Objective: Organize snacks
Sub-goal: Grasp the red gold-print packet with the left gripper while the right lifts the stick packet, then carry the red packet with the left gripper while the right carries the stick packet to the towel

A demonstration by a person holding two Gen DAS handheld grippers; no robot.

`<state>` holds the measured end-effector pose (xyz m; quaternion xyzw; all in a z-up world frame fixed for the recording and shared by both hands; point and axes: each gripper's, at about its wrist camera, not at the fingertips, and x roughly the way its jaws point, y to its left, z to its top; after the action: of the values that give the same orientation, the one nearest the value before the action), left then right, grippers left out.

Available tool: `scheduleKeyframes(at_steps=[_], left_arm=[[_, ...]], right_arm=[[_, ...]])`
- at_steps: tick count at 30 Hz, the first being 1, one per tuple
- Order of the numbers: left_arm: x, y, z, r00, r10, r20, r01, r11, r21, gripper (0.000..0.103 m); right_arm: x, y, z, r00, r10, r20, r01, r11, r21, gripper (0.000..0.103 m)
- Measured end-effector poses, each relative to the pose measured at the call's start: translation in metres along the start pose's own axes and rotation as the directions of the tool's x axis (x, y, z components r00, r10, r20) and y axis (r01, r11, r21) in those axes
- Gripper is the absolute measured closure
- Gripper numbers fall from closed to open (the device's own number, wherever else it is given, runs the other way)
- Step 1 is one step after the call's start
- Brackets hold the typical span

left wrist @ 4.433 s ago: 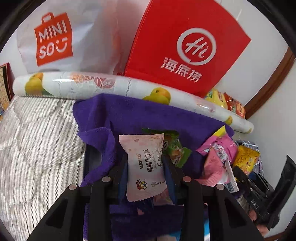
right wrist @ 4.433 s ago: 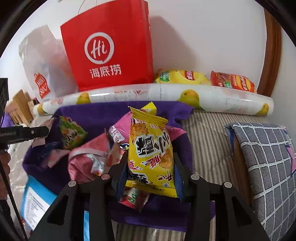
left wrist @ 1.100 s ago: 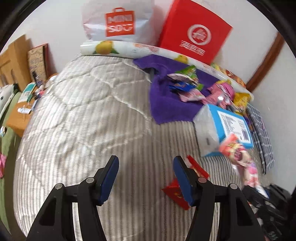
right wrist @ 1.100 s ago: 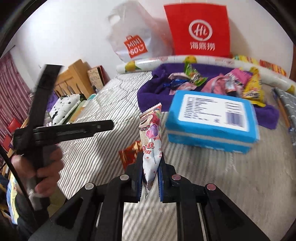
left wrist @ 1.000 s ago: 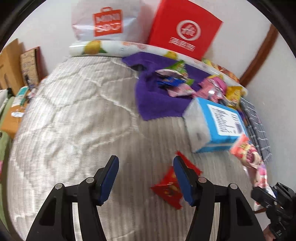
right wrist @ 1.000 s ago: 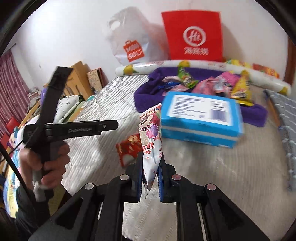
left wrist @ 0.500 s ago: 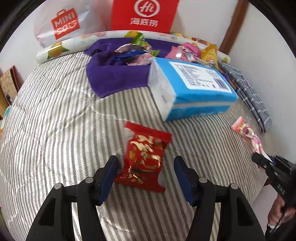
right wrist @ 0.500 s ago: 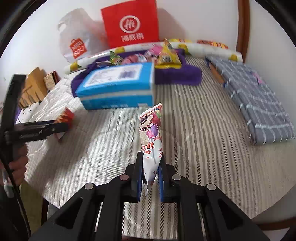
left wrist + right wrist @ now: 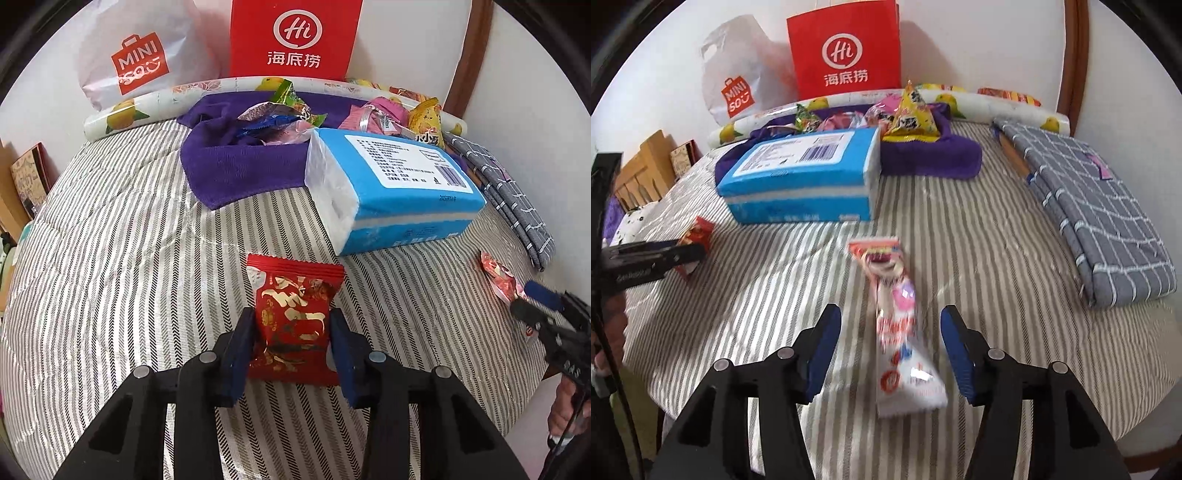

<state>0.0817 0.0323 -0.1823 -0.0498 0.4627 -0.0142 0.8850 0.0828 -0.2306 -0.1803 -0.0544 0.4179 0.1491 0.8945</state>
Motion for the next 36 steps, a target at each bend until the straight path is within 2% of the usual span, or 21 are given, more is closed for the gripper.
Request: scheduleKeyframes(at_steps=[2, 4, 6, 8, 13, 17, 20, 27, 36], left_arm=[[0.0, 0.0, 0.0, 1.0, -0.001, -0.001, 0.001, 1.0, 0.005, 0.066], [0.0, 0.001, 0.0, 1.0, -0.007, 0.0, 0.007, 1.0, -0.004, 0.066], [0.0, 0.002, -0.001, 1.0, -0.014, 0.003, 0.014, 1.0, -0.009, 0.066], [0.0, 0.002, -0.001, 1.0, -0.016, 0.009, 0.017, 1.0, -0.014, 0.066], [-0.001, 0.004, -0.003, 1.0, -0.022, 0.02, 0.022, 0.999, -0.026, 0.065], [-0.002, 0.006, -0.002, 0.999, -0.035, 0.022, 0.036, 0.999, -0.032, 0.066], [-0.006, 0.01, -0.001, 0.996, -0.092, 0.017, 0.093, 0.994, -0.058, 0.066], [-0.025, 0.008, 0.014, 0.99, -0.13, 0.057, 0.134, 0.989, -0.062, 0.066], [-0.047, -0.005, 0.055, 0.978, -0.18, 0.108, 0.186, 0.981, -0.049, 0.066]], right_arm=[[0.007, 0.0, 0.006, 1.0, -0.016, 0.006, 0.016, 1.0, 0.0, 0.047], [0.013, -0.001, 0.007, 1.0, -0.018, -0.007, 0.018, 1.0, -0.002, 0.052], [0.022, 0.0, 0.006, 0.999, -0.018, -0.038, 0.017, 1.0, -0.008, 0.075], [0.022, 0.001, 0.004, 1.0, -0.022, -0.02, 0.022, 1.0, -0.013, 0.078], [0.022, 0.0, -0.003, 1.0, -0.009, 0.014, 0.009, 1.0, -0.023, 0.078], [0.021, -0.005, -0.003, 1.0, 0.007, 0.017, -0.008, 1.0, 0.011, 0.079], [0.014, -0.009, 0.003, 0.999, 0.027, 0.02, -0.028, 0.999, 0.035, 0.079], [-0.01, -0.005, 0.029, 0.996, 0.052, 0.071, -0.054, 0.998, 0.027, 0.079], [-0.026, 0.005, 0.082, 0.987, 0.104, 0.121, -0.107, 0.994, 0.019, 0.079]])
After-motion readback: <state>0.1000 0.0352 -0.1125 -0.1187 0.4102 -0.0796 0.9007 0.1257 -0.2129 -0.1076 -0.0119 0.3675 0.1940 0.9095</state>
